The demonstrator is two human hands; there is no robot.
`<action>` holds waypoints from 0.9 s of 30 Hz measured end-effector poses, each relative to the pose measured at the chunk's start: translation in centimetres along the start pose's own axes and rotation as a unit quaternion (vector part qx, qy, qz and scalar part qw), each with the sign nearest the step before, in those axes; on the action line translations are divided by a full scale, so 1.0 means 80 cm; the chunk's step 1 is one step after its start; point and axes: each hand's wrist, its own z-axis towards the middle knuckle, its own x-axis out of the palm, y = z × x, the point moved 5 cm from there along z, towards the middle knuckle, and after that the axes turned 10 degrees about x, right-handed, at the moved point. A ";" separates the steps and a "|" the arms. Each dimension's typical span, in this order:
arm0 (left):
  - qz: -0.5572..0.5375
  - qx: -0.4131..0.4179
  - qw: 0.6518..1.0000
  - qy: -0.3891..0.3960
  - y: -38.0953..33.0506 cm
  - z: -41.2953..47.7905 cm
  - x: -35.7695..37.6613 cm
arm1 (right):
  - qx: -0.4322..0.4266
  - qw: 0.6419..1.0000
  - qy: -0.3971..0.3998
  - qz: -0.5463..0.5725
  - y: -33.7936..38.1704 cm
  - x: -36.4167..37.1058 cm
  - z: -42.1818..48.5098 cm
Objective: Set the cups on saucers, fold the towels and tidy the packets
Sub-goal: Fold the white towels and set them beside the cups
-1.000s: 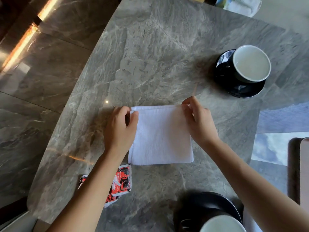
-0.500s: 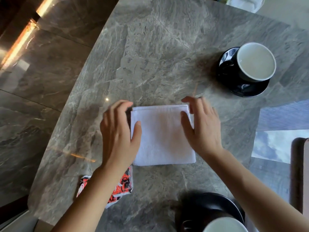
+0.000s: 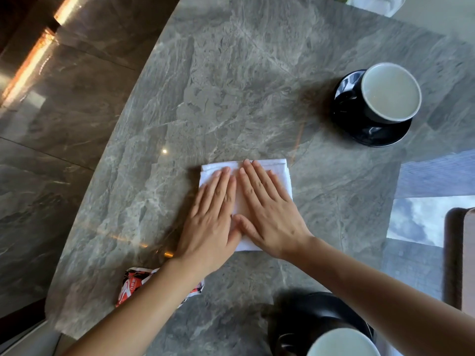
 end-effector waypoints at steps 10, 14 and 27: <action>-0.003 -0.057 0.998 0.009 0.001 -0.004 -0.001 | 0.083 0.996 0.012 -0.013 -0.061 -0.006 -0.015; 0.003 -0.056 0.998 0.018 0.001 -0.002 -0.001 | 0.084 0.996 0.010 -0.015 -0.061 -0.004 -0.015; -0.013 -0.063 0.996 0.055 0.001 -0.003 -0.002 | 0.078 0.997 0.005 0.006 -0.063 -0.004 -0.016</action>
